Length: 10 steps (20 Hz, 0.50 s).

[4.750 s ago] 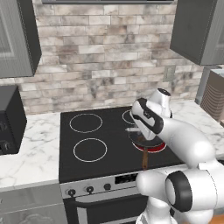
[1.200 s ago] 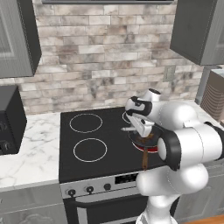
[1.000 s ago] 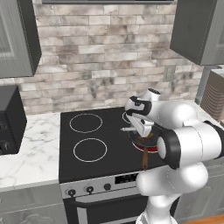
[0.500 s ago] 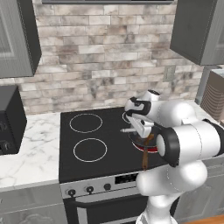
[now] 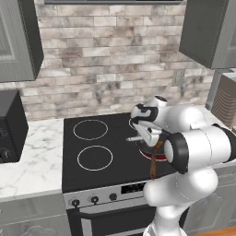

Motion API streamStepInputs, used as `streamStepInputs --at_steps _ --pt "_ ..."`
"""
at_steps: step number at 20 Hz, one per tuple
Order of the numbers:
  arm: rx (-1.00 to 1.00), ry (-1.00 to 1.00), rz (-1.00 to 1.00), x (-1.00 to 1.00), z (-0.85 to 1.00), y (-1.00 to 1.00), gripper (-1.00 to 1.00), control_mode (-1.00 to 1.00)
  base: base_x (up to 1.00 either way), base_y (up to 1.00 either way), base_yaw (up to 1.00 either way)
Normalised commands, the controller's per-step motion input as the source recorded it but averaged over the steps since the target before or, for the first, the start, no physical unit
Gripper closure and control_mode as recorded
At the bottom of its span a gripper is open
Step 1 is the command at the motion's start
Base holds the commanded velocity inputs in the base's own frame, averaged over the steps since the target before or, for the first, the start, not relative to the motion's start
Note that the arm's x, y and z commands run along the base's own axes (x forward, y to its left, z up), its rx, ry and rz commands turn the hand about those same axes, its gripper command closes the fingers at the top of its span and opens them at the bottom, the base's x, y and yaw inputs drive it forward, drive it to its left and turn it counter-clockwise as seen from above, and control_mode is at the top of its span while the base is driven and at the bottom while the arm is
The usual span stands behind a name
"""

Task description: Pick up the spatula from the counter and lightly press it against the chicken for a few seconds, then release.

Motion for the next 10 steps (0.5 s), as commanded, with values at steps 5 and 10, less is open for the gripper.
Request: streamStepInputs --at_steps 5,10 --pt "0.00 0.00 0.00 -0.03 -0.12 0.00 1.00 -1.00 0.00 0.00 0.00" --pt "0.00 0.00 0.00 -0.02 -0.11 0.00 1.00 -1.00 0.00 0.00 0.00"
